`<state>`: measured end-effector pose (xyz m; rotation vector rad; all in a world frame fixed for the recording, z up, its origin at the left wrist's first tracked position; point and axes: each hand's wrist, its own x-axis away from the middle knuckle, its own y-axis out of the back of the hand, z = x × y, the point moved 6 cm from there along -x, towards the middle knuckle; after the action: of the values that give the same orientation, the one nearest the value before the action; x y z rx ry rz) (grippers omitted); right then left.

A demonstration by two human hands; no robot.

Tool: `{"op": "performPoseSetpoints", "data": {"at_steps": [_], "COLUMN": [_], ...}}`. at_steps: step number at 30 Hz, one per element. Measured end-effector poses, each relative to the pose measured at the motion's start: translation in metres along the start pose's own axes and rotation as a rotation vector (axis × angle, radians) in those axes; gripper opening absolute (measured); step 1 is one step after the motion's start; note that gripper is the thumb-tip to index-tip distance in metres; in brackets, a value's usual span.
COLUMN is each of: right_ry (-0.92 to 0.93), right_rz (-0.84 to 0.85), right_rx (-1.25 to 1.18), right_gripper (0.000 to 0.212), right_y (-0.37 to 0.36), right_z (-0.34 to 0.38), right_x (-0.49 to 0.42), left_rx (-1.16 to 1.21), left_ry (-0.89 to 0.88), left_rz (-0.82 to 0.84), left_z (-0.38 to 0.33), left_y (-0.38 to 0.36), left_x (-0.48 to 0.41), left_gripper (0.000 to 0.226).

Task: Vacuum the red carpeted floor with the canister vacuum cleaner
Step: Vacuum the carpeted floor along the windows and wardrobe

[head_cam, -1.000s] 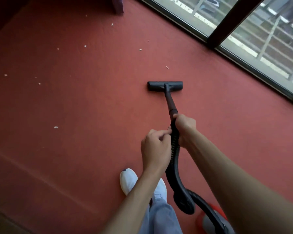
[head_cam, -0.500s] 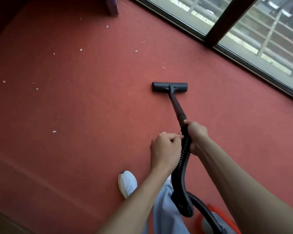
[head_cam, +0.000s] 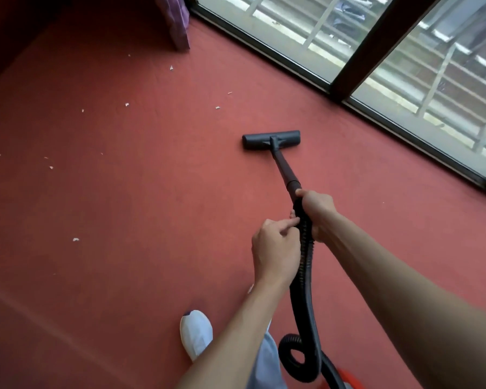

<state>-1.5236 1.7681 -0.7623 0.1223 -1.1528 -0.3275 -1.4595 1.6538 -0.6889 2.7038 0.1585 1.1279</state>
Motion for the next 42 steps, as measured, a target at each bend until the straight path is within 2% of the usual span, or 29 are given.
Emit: {"op": "performPoseSetpoints", "data": {"at_steps": [4, 8, 15, 20, 28, 37, 42], "right_ry": [-0.035, 0.01, 0.086, 0.113, -0.006, -0.03, -0.085], "right_rz": [-0.006, -0.001, -0.023, -0.122, -0.242, -0.536, -0.675], "right_rx": [0.037, 0.053, 0.066, 0.084, -0.13, -0.54, -0.805], "right_gripper": [0.024, 0.025, 0.022, 0.023, 0.022, 0.02, 0.016], "right_y": [0.025, 0.021, -0.012, 0.003, 0.09, 0.209, 0.26], "right_z": [-0.026, -0.018, 0.014, 0.006, -0.046, -0.081, -0.105], "right_x": [0.01, 0.006, -0.03, -0.021, 0.055, 0.191, 0.233], "left_rx": [0.098, 0.133, -0.017, -0.048, -0.077, -0.333, -0.463], "left_ry": [0.047, 0.055, 0.009, 0.013, 0.016, -0.139, -0.182], "left_rz": [0.041, 0.046, -0.018, -0.011, 0.215, 0.565, 0.751], "left_z": [0.016, 0.016, -0.012, -0.006, -0.012, -0.066, -0.088], "left_y": [-0.009, -0.014, -0.004, -0.01, -0.031, -0.072, -0.106], "left_x": [0.013, 0.01, -0.017, -0.013, 0.062, 0.184, 0.232], "left_gripper": [0.034, 0.037, 0.036, 0.036, 0.036, 0.034, 0.035]}}
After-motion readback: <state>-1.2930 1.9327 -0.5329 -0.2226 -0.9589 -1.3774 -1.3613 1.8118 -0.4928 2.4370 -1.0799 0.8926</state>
